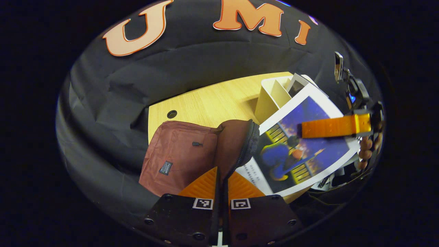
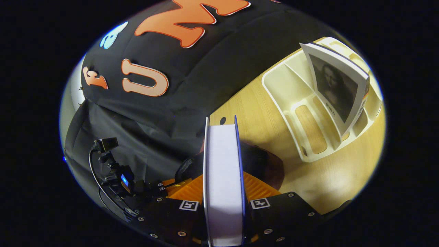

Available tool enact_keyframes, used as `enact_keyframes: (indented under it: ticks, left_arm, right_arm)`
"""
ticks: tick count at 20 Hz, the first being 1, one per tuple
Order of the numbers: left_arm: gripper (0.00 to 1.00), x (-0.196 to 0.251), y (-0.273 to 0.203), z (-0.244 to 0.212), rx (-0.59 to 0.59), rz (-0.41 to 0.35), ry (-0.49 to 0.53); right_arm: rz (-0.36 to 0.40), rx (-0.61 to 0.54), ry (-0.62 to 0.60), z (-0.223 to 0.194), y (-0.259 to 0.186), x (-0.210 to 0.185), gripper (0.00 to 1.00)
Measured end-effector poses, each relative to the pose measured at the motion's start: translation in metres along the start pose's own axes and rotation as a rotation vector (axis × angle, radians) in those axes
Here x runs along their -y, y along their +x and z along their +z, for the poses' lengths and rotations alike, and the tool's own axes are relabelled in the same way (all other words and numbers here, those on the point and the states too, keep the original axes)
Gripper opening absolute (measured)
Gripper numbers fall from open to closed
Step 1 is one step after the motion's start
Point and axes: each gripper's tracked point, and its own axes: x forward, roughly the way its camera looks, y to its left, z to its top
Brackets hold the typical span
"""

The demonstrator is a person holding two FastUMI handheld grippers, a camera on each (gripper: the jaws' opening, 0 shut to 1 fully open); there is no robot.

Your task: Open the schoolbag, grab two books from the bookshelf and put them into the schoolbag.

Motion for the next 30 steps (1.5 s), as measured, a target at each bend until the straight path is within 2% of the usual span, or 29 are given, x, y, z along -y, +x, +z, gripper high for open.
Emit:
enact_keyframes:
  ticks: [7,15,18,30]
  left_arm:
    - [0.05,0.008,-0.004,-0.005,0.011,-0.033,-0.063]
    - [0.05,0.023,-0.003,-0.003,0.041,-0.071,-0.061]
    - [0.05,0.026,-0.005,-0.005,0.053,-0.074,-0.065]
    - [0.05,0.039,0.003,-0.019,0.034,-0.115,-0.089]
  right_arm:
    - [0.027,0.024,0.112,-0.028,0.041,0.024,0.40]
    - [0.085,0.030,0.116,-0.050,0.089,0.023,0.40]
    - [0.104,0.081,0.144,-0.048,0.100,0.024,0.40]
    - [0.099,0.143,0.255,-0.072,0.155,0.026,0.41]
